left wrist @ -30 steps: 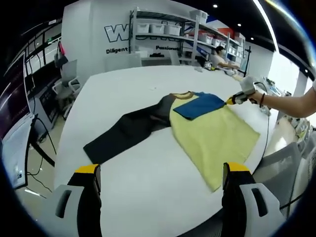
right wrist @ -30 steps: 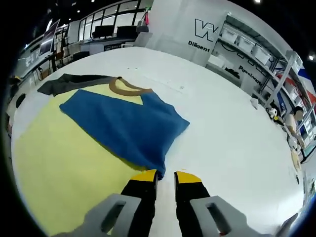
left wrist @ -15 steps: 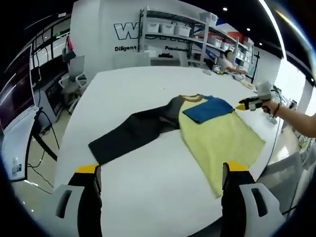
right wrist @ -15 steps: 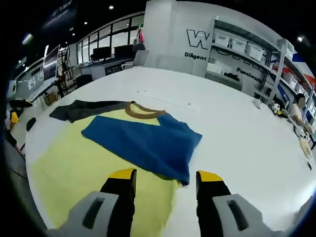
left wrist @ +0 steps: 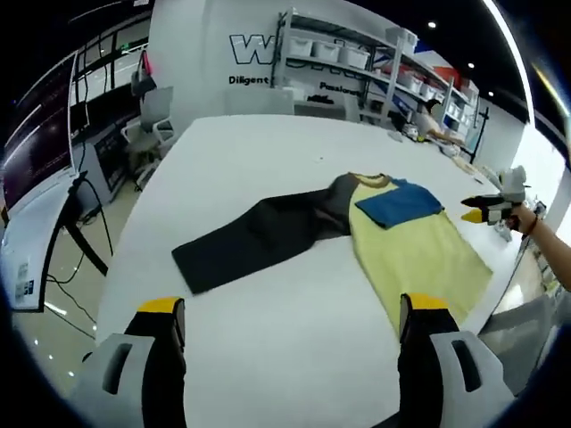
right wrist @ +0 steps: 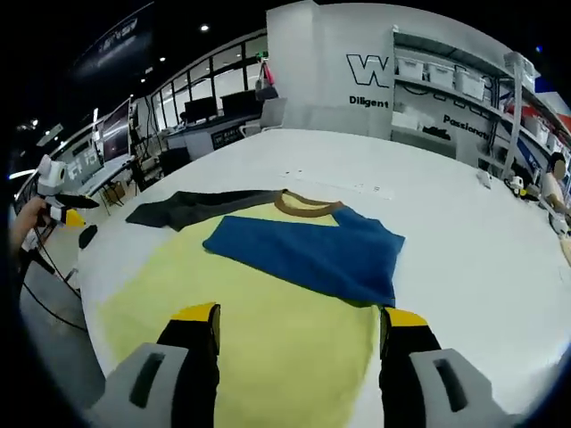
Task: Fold the garment on the visible template until the final outline fits inside the template.
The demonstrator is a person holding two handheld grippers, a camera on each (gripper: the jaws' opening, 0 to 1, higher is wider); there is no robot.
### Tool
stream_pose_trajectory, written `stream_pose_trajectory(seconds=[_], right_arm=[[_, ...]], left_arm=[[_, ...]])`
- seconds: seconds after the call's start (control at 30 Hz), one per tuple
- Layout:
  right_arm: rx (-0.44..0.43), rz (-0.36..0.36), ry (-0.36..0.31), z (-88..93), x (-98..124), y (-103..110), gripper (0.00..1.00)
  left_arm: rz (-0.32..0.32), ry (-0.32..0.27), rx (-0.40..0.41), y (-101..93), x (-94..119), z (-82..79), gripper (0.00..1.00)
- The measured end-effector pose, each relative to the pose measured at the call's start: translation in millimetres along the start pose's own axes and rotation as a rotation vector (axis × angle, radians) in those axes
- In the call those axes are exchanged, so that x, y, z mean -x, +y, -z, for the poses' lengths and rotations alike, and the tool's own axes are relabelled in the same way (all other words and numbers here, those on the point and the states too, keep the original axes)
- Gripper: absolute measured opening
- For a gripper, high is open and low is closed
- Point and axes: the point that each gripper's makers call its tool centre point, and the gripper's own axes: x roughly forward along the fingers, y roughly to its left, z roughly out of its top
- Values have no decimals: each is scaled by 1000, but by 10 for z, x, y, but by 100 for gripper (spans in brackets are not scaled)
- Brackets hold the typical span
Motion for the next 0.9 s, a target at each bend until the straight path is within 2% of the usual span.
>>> stream_pose_trajectory(seconds=[0.3,0.43,0.5,0.63,0.77,0.83,0.9], right_arm=[[11,-31,-16,18,187,188,73],[18,-32,-18,38,257,245,73],[19,-34,-20,38,291,275,74],[19,-51,-29,52,341,366,74],[42,-57,-10,138,357,439,73],[34,-75,-21,150,372,499,73],[15,-84,-30,161,376,527,73]], left_arm=[[-22,-4,54,145,-154,-46,95],[-23,-3,140,217,-238,-61,91],[-31,-20,158,265,-273,-93,91],[-39,-18,192,322,-334,-97,90],[-30,-7,239,357,-422,-75,88],[-32,-35,273,402,-459,-104,88],[-36,-11,266,452,-503,-61,88]])
